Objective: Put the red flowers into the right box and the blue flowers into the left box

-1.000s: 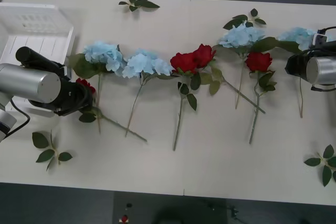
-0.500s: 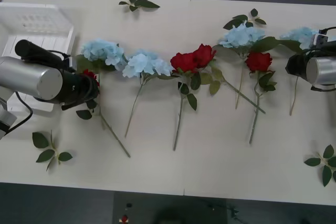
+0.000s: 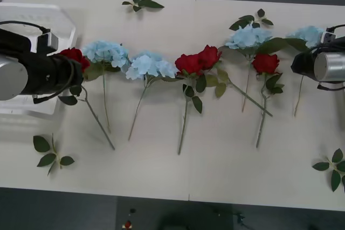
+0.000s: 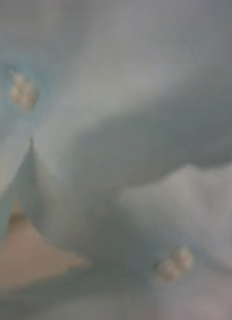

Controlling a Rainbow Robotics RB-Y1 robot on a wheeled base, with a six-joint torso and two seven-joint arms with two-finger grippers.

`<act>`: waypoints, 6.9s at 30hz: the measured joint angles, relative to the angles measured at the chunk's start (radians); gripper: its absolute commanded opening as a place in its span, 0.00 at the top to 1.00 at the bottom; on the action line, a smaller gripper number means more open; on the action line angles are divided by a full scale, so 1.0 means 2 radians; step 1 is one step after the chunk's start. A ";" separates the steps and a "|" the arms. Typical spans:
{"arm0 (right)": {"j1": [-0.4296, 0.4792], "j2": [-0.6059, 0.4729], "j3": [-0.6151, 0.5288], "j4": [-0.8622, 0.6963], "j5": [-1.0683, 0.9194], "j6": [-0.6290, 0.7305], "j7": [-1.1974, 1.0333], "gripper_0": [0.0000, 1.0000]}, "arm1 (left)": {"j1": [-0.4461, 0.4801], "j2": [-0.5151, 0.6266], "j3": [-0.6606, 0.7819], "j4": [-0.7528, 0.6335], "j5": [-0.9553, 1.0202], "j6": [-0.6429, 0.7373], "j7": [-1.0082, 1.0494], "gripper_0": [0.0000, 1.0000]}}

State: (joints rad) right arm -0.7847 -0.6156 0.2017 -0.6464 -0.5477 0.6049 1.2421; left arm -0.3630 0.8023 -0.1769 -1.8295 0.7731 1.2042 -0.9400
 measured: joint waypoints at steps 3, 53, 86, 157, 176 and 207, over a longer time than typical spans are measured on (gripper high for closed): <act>0.000 -0.002 0.000 0.000 -0.030 0.000 0.000 1.00 | 0.016 0.000 0.017 -0.032 0.002 -0.010 0.000 1.00; 0.254 -0.149 -0.289 -0.319 -0.685 0.402 0.706 0.00 | 0.099 0.044 -0.048 -0.348 0.075 -0.469 -0.133 1.00; 0.256 -0.069 -0.222 -0.514 -0.833 0.400 0.730 0.00 | -0.071 -0.096 -0.157 -0.191 0.057 -0.471 -0.148 1.00; 0.191 0.053 -0.124 -0.514 -0.673 0.245 0.730 1.00 | -0.062 -0.062 -0.157 -0.157 0.065 -0.512 -0.162 0.40; 0.230 -0.273 -0.178 -0.418 -0.666 0.265 0.492 1.00 | 0.086 0.081 -0.111 -0.068 0.081 -0.480 -0.162 0.40; 0.320 -0.285 -0.178 -0.199 -0.379 0.133 0.380 1.00 | -0.108 -0.039 -0.110 0.211 0.004 -0.158 -0.162 0.10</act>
State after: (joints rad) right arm -0.1446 -1.1860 -0.1535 -1.0436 -1.3064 0.8708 2.0030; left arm -0.5792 0.7236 -0.3976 -1.4078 0.7817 0.8892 -1.2632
